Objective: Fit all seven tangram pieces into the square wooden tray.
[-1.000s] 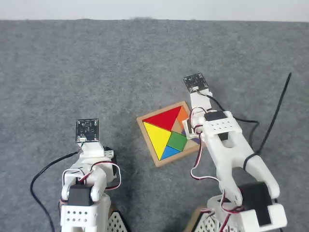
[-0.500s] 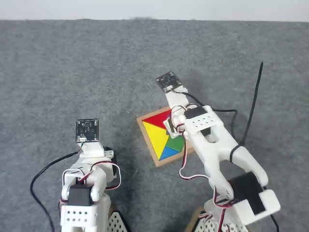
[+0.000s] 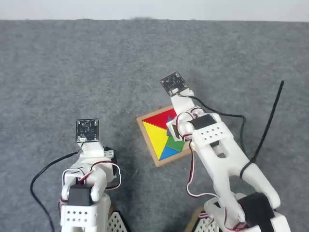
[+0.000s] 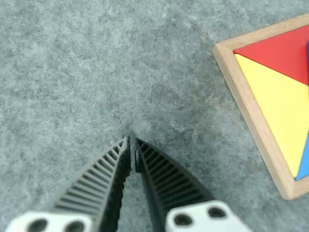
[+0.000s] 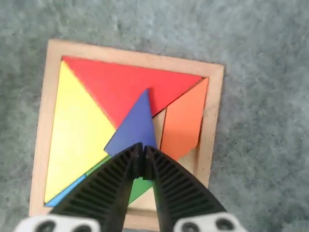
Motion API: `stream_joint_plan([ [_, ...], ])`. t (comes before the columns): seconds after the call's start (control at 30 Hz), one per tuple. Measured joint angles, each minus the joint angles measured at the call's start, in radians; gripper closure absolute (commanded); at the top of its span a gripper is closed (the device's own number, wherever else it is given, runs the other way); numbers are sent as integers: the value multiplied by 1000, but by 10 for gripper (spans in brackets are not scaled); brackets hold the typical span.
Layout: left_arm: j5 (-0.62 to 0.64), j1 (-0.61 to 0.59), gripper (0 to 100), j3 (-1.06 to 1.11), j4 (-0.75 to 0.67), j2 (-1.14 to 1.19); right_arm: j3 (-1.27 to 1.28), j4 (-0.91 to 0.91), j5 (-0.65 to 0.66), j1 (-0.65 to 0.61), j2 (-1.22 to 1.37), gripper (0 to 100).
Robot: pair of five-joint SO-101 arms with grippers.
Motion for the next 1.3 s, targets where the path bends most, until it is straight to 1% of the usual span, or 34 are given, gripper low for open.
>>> stream_joint_plan([
  [0.1, 0, 0, 986, 0, 0, 0, -12, 20, -20, -2, 49, 991],
  [0.23, 0, 0, 986, 0, 0, 0, -12, 77, -23, 26, 64, 991],
  [0.47, 0, 0, 986, 0, 0, 0, 83, 91, -2, 18, -54, 991],
  [0.6, 0, 0, 986, 0, 0, 0, 89, 92, 2, 20, -63, 991],
  [0.8, 0, 0, 986, 0, 0, 0, 89, 87, 2, 20, 18, 991],
  [1.1, 0, 0, 986, 0, 0, 0, 32, 84, 32, 133, 81, 991],
  [1.3, 0, 0, 986, 0, 0, 0, 5, 84, 35, 141, 81, 991],
])
